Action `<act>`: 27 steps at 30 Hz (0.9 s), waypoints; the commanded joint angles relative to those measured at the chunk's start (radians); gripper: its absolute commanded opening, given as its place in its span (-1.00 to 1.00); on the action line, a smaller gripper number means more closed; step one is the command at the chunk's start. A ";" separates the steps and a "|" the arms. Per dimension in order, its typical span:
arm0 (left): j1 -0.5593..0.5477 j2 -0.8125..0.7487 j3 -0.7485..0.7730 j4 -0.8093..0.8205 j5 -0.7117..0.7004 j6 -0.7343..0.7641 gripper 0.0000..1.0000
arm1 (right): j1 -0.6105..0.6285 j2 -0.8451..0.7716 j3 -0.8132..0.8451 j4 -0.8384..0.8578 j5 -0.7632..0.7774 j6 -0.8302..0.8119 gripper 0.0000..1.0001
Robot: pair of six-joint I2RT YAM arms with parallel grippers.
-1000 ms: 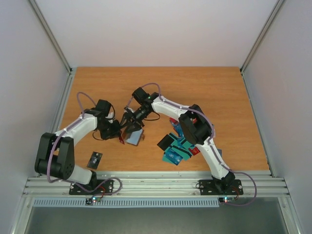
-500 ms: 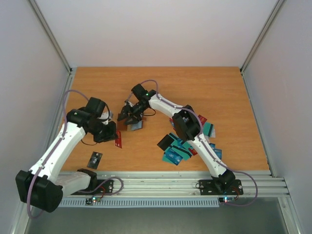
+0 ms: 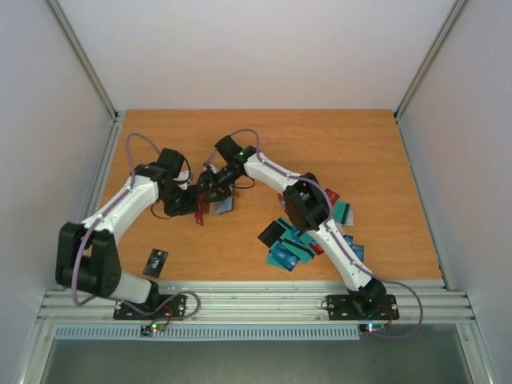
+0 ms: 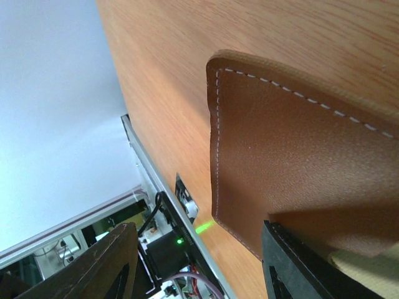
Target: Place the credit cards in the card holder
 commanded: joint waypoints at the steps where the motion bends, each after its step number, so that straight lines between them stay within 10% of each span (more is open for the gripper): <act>1: 0.025 0.111 0.063 0.113 -0.044 0.063 -0.99 | 0.007 0.008 0.043 -0.020 -0.018 0.012 0.11; 27: 0.092 0.257 0.089 0.174 0.014 0.147 -0.99 | -0.093 -0.185 -0.001 -0.098 -0.018 -0.049 0.16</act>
